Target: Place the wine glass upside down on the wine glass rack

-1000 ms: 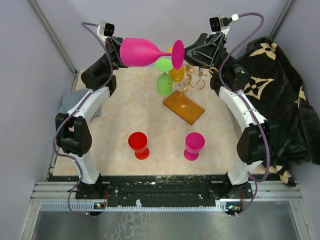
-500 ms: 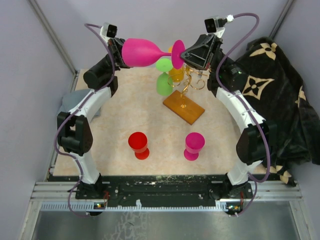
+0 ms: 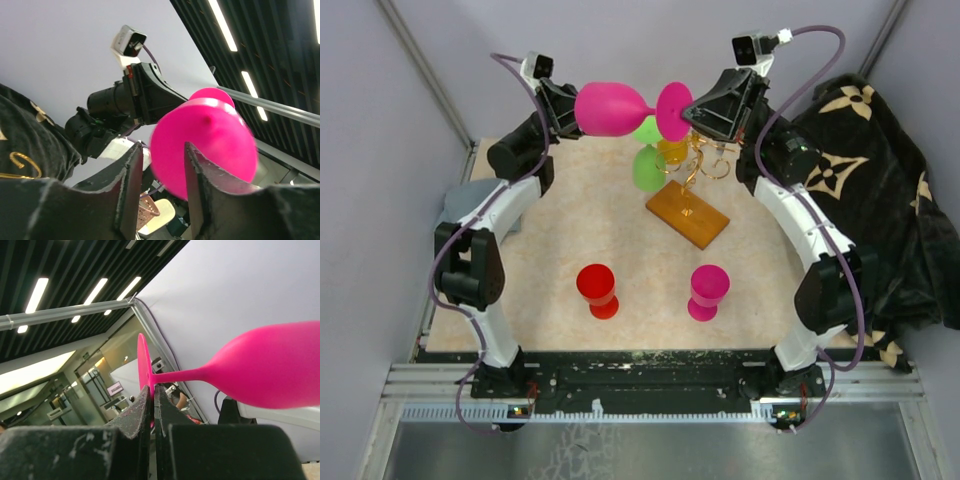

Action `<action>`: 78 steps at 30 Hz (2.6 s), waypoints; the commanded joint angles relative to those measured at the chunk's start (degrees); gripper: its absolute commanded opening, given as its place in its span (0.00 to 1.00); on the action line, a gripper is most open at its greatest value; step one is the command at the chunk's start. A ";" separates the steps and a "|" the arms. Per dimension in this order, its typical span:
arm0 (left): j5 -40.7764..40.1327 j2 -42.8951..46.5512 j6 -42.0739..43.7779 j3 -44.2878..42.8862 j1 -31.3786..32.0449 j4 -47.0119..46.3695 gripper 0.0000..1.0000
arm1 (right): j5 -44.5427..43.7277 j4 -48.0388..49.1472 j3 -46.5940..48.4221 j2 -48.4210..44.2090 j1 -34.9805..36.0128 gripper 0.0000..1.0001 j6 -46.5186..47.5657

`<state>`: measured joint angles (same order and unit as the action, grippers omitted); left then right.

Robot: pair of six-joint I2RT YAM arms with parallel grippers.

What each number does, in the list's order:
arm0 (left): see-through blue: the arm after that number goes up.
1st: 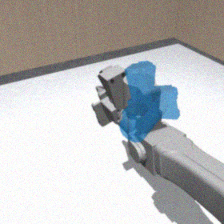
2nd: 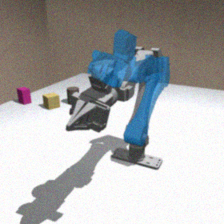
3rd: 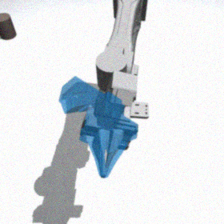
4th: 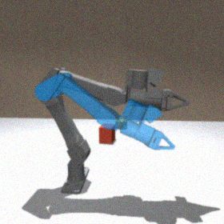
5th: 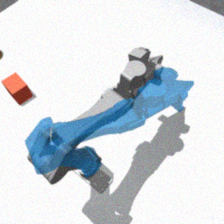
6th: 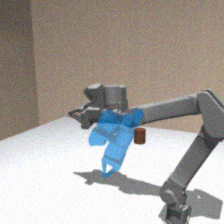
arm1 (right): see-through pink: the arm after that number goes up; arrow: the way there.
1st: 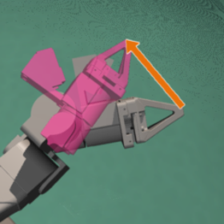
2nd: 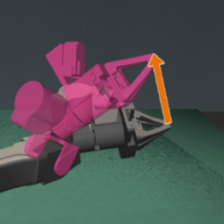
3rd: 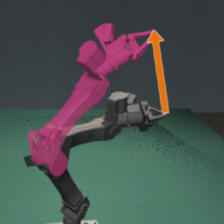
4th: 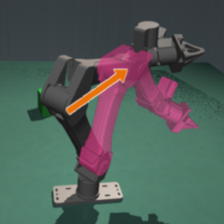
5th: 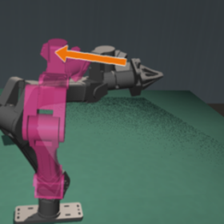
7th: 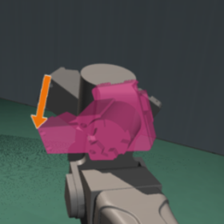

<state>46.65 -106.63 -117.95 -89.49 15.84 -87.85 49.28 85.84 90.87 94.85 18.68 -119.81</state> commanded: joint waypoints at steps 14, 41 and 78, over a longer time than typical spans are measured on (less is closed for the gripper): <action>3.17 6.43 -0.86 8.43 -7.71 -8.67 0.48 | 5.46 -16.89 3.07 -10.36 -11.49 0.00 18.10; 9.34 11.73 5.65 9.31 -7.75 -0.81 0.45 | -19.35 -96.42 5.30 -20.65 -21.48 0.00 81.43; 11.03 13.98 10.33 10.31 -7.75 4.25 0.45 | -1.05 -78.89 -13.23 -15.00 -25.53 0.00 65.57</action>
<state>57.12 -94.39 -109.08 -79.55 8.21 -83.18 44.56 1.93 76.79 80.97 -6.52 -53.06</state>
